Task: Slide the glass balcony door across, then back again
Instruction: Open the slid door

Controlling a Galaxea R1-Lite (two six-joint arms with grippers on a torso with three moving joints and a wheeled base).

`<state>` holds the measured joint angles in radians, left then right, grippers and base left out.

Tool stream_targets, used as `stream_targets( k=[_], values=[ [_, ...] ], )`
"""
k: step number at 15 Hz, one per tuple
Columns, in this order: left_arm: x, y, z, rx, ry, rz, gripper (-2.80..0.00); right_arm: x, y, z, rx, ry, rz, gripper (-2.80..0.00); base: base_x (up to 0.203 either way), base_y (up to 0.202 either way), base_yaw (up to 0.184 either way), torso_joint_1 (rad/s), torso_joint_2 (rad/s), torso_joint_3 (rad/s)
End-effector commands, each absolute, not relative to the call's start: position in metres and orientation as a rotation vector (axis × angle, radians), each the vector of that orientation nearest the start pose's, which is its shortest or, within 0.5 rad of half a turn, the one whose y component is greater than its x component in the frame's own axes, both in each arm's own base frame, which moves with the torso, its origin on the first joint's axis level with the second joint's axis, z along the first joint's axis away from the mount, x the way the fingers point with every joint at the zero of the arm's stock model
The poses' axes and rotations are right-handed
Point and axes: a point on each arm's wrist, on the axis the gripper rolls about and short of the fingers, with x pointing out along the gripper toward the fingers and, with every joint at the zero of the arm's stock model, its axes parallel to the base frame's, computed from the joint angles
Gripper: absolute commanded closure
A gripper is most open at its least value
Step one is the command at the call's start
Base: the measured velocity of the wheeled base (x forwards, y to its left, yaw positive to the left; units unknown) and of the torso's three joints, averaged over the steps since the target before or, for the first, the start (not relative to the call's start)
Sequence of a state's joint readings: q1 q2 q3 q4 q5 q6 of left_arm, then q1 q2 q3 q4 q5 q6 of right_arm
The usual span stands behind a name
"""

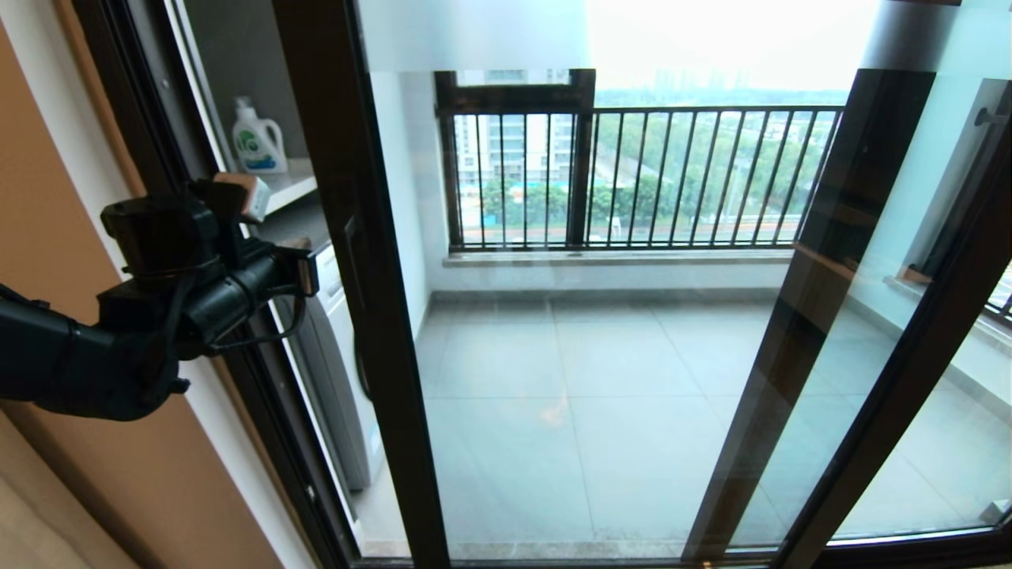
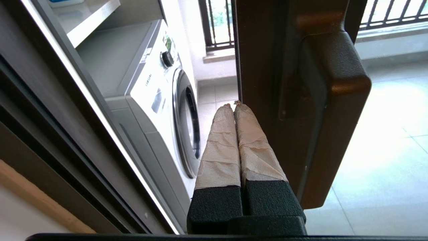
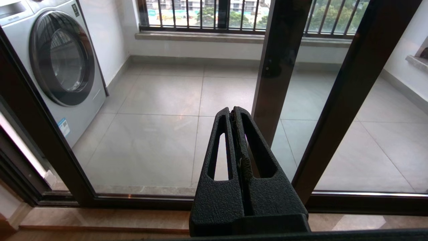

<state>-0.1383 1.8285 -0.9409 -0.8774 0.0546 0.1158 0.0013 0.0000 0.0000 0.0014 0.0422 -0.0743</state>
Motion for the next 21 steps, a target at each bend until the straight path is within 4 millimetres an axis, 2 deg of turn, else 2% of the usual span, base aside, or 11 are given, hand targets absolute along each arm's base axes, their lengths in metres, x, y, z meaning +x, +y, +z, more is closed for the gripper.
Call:
stream_targets(
  k=[1,6,11,21],
  values=[
    [0.344,-0.062,0.199,0.118,0.004,-0.115,0.00,-0.023,0.001,0.074,-0.075,0.001,0.045,0.00,0.000,0.000,0.000,0.000,0.00,0.000],
    [0.346,-0.090,0.191,0.122,0.021,-0.126,0.00,-0.023,0.001,0.074,-0.075,0.001,0.045,0.00,0.000,0.000,0.000,0.000,0.00,0.000],
    [0.342,-0.109,0.202,0.114,-0.015,-0.167,0.00,-0.023,0.001,0.074,-0.075,0.001,0.045,0.00,0.000,0.000,0.000,0.000,0.00,0.000],
    [0.332,-0.144,0.201,0.114,-0.018,-0.214,0.00,-0.023,0.001,0.074,-0.075,0.001,0.045,0.00,0.000,0.000,0.000,0.000,0.00,0.000]
  ],
)
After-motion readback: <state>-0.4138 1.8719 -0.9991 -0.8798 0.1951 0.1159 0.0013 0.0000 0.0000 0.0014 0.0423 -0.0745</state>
